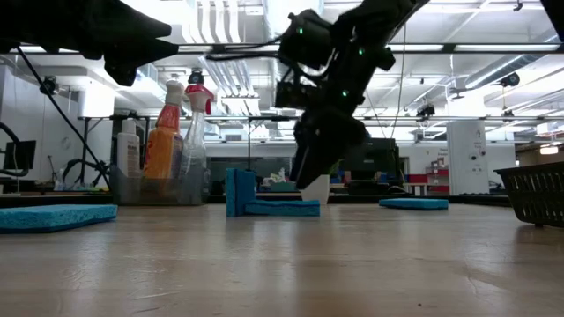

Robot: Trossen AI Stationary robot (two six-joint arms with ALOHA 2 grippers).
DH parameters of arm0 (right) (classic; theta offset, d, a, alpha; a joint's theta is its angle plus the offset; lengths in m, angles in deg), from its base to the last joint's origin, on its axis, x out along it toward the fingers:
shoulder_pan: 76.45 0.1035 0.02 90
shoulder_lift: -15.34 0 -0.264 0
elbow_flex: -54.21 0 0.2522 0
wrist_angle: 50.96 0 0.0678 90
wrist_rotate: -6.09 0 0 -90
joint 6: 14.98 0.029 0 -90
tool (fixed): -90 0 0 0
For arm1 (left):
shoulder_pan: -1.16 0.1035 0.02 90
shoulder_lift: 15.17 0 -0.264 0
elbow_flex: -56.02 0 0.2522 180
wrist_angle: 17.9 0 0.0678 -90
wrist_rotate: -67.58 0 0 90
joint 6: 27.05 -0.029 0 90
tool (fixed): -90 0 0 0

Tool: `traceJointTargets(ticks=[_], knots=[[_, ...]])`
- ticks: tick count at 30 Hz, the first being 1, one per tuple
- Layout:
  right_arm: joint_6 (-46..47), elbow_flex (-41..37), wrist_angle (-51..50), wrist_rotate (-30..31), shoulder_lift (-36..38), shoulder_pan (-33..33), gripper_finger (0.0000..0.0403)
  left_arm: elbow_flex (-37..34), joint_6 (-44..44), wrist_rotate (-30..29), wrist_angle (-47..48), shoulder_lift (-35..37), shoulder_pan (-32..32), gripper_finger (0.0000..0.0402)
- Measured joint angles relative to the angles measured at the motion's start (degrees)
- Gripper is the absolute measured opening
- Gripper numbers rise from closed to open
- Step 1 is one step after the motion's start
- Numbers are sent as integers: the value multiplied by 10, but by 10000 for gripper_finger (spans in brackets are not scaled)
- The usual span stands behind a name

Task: Pick & Place Kitchen Items
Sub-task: Put the blue sponge into the black bin

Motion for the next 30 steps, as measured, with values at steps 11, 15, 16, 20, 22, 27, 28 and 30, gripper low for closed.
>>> traceJointTargets(ticks=[11,15,16,20,22,27,28,30], knots=[[7,-13,-4,-106,0,-65,354,0,0,0,1,0,0,180],[13,-16,-4,-119,0,-78,354,0,0,0,1,0,0,180],[14,-16,-4,-119,0,-80,354,0,0,0,1,0,0,180],[14,-16,-2,-119,-11,-83,354,0,0,0,1,0,0,180],[15,-16,-1,-119,-26,-84,354,0,0,0,1,0,0,180],[27,-12,3,-116,-56,-84,354,0,5,0,1,0,0,180],[29,-12,3,-115,-59,-84,354,0,5,0,2,0,0,180],[34,-12,3,-114,-59,-84,352,0,5,0,2,0,0,180]])
